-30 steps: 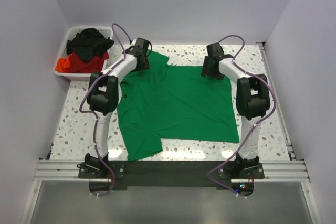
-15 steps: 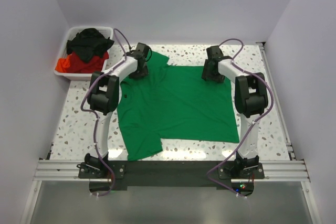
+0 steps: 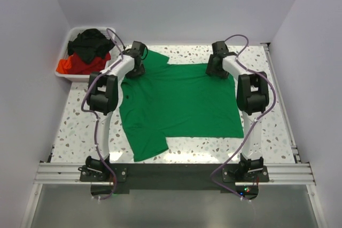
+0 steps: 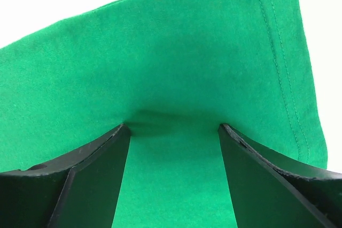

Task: Fold and stack the t-shirts
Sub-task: Flatten the tshirt out

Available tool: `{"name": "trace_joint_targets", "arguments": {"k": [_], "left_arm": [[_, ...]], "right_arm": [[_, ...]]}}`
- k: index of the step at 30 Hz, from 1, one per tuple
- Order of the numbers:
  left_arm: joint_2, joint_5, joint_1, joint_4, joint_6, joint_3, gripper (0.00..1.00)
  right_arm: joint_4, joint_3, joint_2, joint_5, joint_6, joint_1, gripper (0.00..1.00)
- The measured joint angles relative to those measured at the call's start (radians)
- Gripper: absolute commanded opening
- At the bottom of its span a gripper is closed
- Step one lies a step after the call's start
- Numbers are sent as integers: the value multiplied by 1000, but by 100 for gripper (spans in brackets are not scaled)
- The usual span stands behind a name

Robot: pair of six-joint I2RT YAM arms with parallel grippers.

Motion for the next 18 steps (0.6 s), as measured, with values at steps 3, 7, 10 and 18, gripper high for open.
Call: {"name": "trace_joint_targets", "arguments": {"k": [3, 7, 10, 18], "left_arm": [[36, 0, 3, -7, 0, 59, 61], [92, 3, 5, -13, 2, 149, 61], [139, 11, 6, -14, 3, 226, 61], [186, 21, 10, 7, 15, 293, 63]], "right_arm": [[-19, 66, 39, 0, -5, -8, 72], [-49, 154, 90, 0, -16, -14, 72], [-63, 198, 113, 0, -21, -18, 72], [-83, 261, 148, -2, -36, -22, 72]]}}
